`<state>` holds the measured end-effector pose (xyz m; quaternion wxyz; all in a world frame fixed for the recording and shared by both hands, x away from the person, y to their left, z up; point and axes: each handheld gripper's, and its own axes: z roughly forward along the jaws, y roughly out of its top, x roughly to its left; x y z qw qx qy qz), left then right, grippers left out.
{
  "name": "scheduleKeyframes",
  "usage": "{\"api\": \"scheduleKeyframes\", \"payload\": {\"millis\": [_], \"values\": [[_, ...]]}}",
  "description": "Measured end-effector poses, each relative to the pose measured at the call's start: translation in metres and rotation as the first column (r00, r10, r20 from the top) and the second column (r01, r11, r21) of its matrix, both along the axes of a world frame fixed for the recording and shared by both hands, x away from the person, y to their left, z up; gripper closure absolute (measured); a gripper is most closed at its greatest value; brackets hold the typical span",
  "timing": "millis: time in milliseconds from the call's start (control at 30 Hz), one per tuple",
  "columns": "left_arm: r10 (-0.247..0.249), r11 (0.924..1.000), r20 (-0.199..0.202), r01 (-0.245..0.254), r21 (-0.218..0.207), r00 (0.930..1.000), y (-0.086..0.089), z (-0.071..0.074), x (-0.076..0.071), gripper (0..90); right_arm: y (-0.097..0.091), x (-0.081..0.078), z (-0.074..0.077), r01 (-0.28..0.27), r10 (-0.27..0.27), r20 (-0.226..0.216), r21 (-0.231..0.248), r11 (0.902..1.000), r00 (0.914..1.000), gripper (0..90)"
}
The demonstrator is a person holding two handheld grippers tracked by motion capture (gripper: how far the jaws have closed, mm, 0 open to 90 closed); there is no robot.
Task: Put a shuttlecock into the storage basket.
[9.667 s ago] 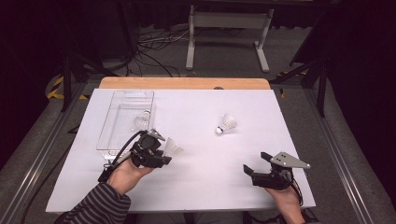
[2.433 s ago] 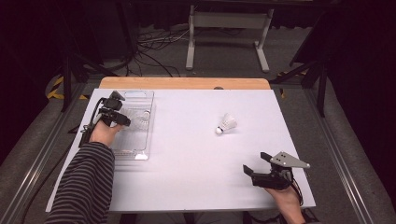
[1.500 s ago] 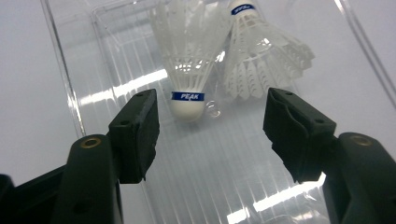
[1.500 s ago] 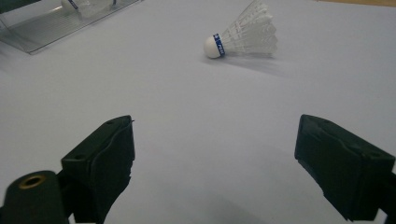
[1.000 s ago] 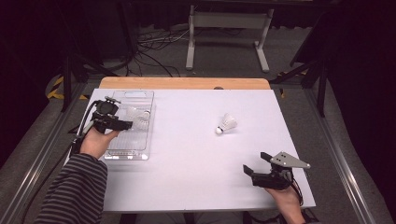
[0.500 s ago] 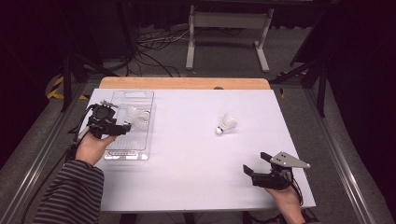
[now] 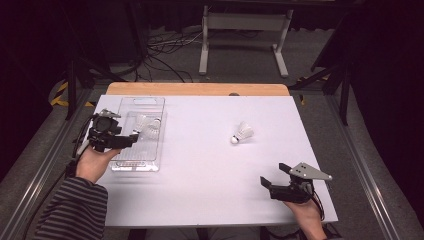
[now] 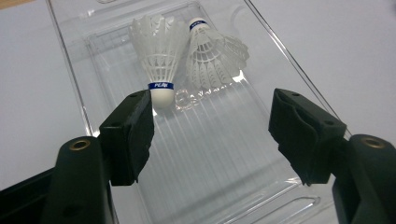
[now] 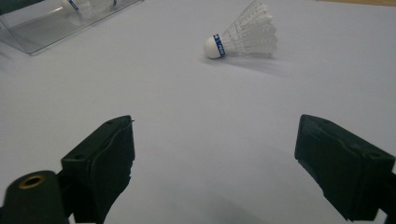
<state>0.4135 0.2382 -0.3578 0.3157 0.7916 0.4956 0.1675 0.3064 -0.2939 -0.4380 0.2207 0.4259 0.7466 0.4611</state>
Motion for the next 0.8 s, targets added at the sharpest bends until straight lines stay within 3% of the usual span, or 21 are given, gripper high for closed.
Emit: {"api": "scheduleKeyframes", "payload": {"millis": [200,333,800], "values": [[0.002,0.9993,-0.012,-0.002,-0.037,0.9999,0.005,-0.001,-0.009,31.3,0.000,0.000,0.000,0.004,-0.004,0.001,-0.002,1.0000,1.0000,12.7],[0.018,0.9994,0.020,-0.017,-0.030,0.9996,0.008,-0.002,-0.018,28.4,0.000,0.000,0.000,0.003,-0.003,-0.001,-0.003,1.0000,1.0000,12.7],[0.007,0.9978,0.056,-0.004,-0.066,0.9984,0.014,-0.009,-0.040,23.6,0.001,0.000,0.000,0.004,-0.004,-0.003,0.001,1.0000,1.0000,12.7]]}}
